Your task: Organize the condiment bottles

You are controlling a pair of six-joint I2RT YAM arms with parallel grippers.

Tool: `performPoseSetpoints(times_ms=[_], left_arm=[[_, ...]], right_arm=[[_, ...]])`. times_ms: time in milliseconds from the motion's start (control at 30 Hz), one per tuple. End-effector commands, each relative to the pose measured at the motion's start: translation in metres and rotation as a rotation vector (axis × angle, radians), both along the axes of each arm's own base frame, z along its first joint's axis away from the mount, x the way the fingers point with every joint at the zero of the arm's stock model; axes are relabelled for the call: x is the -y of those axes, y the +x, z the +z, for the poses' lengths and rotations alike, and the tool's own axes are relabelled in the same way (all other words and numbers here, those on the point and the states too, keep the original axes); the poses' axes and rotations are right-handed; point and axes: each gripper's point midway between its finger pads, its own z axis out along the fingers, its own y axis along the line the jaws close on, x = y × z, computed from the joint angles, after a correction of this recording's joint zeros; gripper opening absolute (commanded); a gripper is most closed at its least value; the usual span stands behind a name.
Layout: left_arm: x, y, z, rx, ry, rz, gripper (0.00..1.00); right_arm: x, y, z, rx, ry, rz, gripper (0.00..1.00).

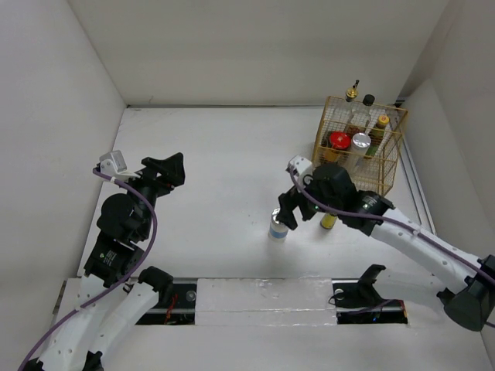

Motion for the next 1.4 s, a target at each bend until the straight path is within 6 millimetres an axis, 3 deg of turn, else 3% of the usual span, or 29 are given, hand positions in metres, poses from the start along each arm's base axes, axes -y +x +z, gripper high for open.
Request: performPoseSetpoints(times_ms=[0,267,333,367,433,500,567,700,767,833,933,1100,1267,1367], left_arm=[[0.003,0.001,0.011,0.038,-0.004,-0.015,0.85],[0.003,0.001,0.011,0.038,-0.004,-0.015,0.85],[0.002,0.000,0.015,0.047,-0.008,-0.015,0.85],[0.002,0.000,0.015,0.047,-0.008,-0.015,0.85],[0.002,0.000,0.015,0.047,-0.008,-0.015,0.85],[0.002,0.000,0.015,0.047,-0.008,-0.015,0.85],[0.004,-0.001,0.015,0.047,-0.007,-0.024,0.85],[0.004,-0.001,0.015,0.047,-0.007,-0.024,0.85],[0.004,-0.001,0.015,0.047,-0.007,-0.024,0.85],[0.003,-0.003,0.017,0.055,-0.011,-0.024,0.85],[0.003,-0.003,0.017,0.055,-0.011,-0.024,0.85],[0.003,-0.003,0.017,0.055,-0.011,-0.024,0.85],[0.003,-0.003,0.017,0.055,-0.011,-0.024,0.85],[0.003,-0.003,0.017,0.055,-0.011,-0.024,0.85]], right_arm=[[-0.008,-0.028,-0.019,-0.073,-0.061,0.101,0.99],[-0.030,-0.016,-0.039,-0.085,-0.084,0.107,0.99],[-0.035,-0.009,-0.042,-0.080,-0.089,0.097,0.93],[-0.034,-0.003,-0.043,-0.064,-0.099,0.073,0.79],[-0.036,0.007,-0.034,-0.029,-0.081,0.041,0.63],[-0.037,0.017,-0.013,0.033,-0.033,-0.006,0.53],[-0.031,0.026,0.036,0.155,0.065,-0.071,0.50],[0.022,0.053,0.115,0.352,0.179,-0.304,0.47],[0.057,0.071,0.132,0.398,0.195,-0.421,0.47],[0.083,0.084,0.136,0.403,0.188,-0.490,0.47],[0.101,0.096,0.133,0.399,0.172,-0.528,0.47],[0.150,0.116,0.136,0.427,0.168,-0.659,0.46],[0.167,0.137,0.131,0.419,0.190,-0.675,0.45],[0.168,0.147,0.106,0.362,0.165,-0.674,0.45]])
